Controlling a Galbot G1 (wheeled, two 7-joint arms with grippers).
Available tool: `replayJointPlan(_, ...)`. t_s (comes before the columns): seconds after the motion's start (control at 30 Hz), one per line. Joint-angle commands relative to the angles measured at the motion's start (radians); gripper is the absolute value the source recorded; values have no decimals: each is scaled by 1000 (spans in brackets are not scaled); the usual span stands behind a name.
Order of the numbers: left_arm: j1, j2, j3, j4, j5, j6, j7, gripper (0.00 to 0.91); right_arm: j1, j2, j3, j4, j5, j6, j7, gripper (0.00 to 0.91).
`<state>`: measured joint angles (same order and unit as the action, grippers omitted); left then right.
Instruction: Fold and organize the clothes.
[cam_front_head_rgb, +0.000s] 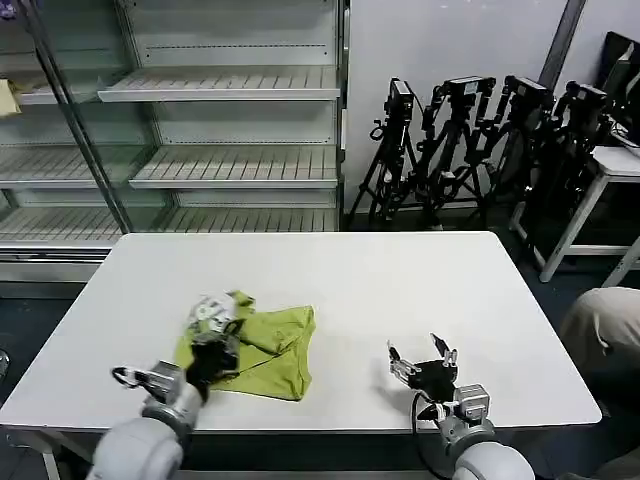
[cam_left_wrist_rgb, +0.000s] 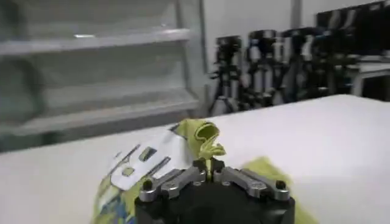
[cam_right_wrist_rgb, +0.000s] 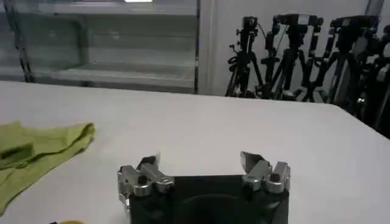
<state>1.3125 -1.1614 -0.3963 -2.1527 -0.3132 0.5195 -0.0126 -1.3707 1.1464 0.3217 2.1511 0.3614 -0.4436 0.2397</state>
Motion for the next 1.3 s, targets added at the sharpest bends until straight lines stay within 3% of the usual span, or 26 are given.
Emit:
replayJointPlan(0.03, -17, -90, 178, -5, 39, -2, 6, 10, -6, 1, 8, 2, -5, 3, 1, 907)
replayJointPlan(0.43, -86, -124, 188, 86, 53, 11, -14, 20, -5, -11, 19, 0, 3, 8, -1, 907)
replayJointPlan(0.47, -88, -125, 187, 89, 59, 12, -17, 262, -6, -12, 20, 0, 2, 8, -1, 907)
replayJointPlan(0.5, -90, -126, 188, 91, 64, 15, -27, 907, -8, -11, 20, 3, 2, 8, 0, 907)
replayJointPlan(0.87, -49, -106, 115, -23, -5, -115, -26, 907, -6, -3, 11, 8, 1, 8, -1, 907)
replayJointPlan(1.0, -19, -71, 34, -48, -2, -114, -35, 907, -2, -7, 10, 7, 2, 8, -2, 907)
replayJointPlan(1.13, 13, -38, -62, 37, 10, -103, -99, 907, 1, -13, 7, 6, 3, 9, -3, 907)
replayJointPlan(1.3, 38, -42, -131, 121, -16, -18, -104, 907, 7, -14, 1, 2, 3, 10, -3, 907)
